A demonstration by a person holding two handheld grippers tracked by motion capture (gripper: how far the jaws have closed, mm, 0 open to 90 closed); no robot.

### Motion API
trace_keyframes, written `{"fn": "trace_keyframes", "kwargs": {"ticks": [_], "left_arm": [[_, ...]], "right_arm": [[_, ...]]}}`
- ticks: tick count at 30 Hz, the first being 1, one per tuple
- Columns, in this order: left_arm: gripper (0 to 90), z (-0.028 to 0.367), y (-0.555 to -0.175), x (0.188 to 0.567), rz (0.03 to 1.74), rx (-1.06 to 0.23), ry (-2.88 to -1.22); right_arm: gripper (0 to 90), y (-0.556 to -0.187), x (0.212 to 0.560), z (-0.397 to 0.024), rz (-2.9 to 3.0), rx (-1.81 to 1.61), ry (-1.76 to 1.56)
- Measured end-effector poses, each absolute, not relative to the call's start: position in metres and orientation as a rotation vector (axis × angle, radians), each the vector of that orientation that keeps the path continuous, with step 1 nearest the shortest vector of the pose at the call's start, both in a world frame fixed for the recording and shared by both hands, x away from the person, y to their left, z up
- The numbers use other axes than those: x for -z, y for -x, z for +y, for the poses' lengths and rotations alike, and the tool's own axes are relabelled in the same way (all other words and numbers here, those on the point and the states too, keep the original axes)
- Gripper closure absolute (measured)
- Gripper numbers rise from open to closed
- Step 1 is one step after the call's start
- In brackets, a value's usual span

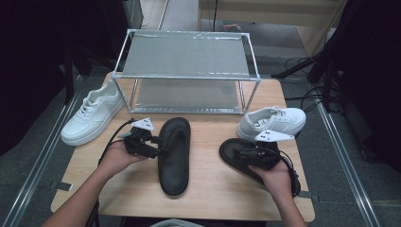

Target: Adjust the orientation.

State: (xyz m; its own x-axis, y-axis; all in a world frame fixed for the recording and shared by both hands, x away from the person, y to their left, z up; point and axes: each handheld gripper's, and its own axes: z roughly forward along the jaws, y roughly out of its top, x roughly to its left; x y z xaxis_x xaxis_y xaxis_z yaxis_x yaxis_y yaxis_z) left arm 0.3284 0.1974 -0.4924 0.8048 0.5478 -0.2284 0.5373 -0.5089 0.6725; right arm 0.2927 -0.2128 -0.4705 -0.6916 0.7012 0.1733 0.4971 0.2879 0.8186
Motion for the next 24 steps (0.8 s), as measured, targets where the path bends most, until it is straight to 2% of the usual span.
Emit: {"fn": "trace_keyframes", "kwargs": {"ticks": [12, 24], "left_arm": [[38.9, 0.19, -0.339, 0.49, 0.786, -0.029, -2.241], [39.0, 0.188, -0.345, 0.487, 0.768, -0.06, -2.222]], "right_arm": [[54.6, -0.264, 0.476, -0.261, 2.286, -1.314, -1.193], [57.3, -0.262, 0.495, -0.256, 2.404, -1.226, -1.13]]}}
